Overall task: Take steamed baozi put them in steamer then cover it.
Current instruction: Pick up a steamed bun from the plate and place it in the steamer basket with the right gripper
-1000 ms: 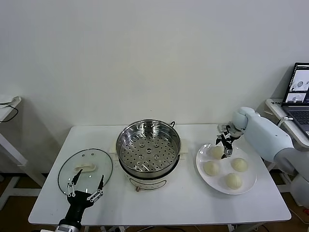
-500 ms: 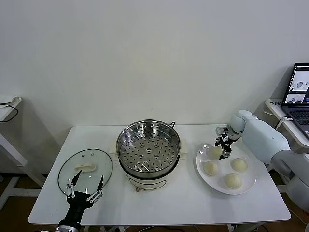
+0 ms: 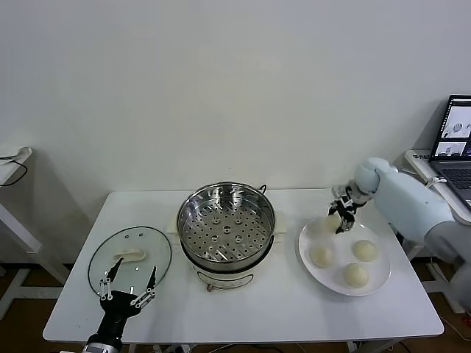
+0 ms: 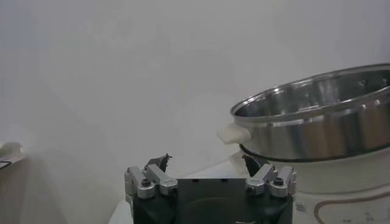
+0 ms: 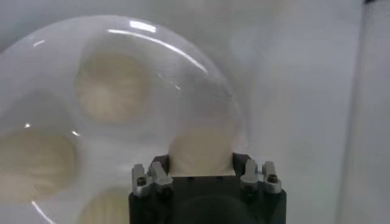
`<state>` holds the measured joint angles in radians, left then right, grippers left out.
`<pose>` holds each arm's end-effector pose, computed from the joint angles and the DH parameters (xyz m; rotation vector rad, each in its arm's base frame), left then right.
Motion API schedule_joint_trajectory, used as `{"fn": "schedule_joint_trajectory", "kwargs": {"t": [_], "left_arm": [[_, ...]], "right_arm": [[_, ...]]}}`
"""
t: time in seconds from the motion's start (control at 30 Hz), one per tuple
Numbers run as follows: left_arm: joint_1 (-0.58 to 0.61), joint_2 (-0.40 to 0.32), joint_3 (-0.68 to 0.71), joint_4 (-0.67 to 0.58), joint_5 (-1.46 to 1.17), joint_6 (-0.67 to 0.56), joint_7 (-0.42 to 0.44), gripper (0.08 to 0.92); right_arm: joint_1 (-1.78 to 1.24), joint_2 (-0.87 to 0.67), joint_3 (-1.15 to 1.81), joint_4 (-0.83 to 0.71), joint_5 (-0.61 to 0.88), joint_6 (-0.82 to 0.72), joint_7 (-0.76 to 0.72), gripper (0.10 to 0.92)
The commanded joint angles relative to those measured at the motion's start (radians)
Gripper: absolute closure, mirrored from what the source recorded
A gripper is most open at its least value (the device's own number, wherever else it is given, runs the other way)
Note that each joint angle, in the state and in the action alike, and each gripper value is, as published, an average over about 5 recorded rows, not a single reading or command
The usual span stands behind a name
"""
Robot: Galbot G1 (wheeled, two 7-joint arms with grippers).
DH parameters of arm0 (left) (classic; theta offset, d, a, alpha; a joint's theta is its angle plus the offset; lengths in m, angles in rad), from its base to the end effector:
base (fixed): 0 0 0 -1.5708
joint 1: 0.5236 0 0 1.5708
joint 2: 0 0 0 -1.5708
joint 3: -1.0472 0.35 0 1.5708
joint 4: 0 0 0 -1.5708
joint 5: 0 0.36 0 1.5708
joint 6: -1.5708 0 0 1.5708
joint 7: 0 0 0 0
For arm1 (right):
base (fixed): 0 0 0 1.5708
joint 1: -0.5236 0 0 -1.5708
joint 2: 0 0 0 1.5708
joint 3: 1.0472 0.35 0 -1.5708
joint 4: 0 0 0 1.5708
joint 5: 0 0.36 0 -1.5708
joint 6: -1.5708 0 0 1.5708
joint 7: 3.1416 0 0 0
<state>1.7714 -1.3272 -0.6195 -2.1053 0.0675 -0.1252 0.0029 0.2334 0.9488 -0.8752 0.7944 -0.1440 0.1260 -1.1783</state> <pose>0.1286 0.0690 -0.3201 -0.1461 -3.0488 -0.4846 0.6229 -0.1453 -0.1401 1.3608 -1.2899 1.5507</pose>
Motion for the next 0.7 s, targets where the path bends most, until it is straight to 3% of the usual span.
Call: {"fn": "schedule_joint_trajectory", "kwargs": {"t": [0.03, 0.23, 0.43, 0.7], "left_arm": [[-0.003, 0.000, 0.003, -0.006, 0.000, 0.000, -0.001, 0.177], [-0.006, 0.001, 0.008, -0.009, 0.000, -0.002, -0.001, 0.177], [-0.008, 0.001, 0.018, -0.009, 0.000, -0.002, -0.002, 0.177], [-0.008, 0.002, 0.026, -0.010, 0.000, -0.001, -0.003, 0.177]], "right_arm": [[0.278, -0.023, -0.195, 0.253, 0.105, 0.083, -0.036, 0.353], [0.428, 0.043, -0.294, 0.406, 0.083, 0.236, -0.042, 0.343], [0.486, 0.134, -0.362, 0.533, 0.076, 0.294, -0.037, 0.329], [0.386, 0.288, -0.358, 0.459, -0.020, 0.369, -0.005, 0.319]]}}
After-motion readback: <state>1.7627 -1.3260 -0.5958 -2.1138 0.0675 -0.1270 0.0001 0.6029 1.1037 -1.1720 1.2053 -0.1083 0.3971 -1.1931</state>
